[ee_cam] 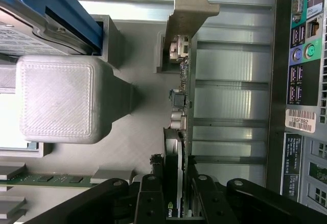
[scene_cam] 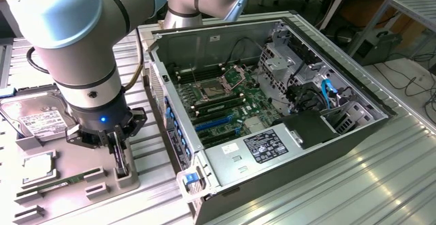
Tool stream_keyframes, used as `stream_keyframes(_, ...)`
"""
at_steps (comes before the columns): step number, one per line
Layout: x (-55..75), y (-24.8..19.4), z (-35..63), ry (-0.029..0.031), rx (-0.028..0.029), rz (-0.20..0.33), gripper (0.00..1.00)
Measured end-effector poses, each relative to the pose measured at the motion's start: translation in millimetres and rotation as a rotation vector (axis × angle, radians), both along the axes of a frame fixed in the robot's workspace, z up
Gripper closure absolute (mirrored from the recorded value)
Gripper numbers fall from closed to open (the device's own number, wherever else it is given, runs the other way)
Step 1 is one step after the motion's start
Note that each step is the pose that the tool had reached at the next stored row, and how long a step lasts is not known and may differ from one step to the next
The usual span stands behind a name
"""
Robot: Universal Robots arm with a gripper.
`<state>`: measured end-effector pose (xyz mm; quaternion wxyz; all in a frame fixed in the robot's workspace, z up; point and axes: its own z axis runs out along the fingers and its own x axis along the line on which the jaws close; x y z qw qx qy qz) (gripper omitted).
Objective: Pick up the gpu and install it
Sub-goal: 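Pick up the gpu and move the gpu toward the slot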
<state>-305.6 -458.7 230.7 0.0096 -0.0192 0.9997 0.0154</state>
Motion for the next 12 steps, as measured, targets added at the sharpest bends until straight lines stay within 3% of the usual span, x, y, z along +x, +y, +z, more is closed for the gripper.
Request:
stream_keyframes(7, 0.0, 0.0, 0.5, -0.0003, 0.0002, 0.000, 0.73)
stream_keyframes(12, 0.0, 0.0, 9.3, 0.0000, -0.0012, 0.000, 0.73)
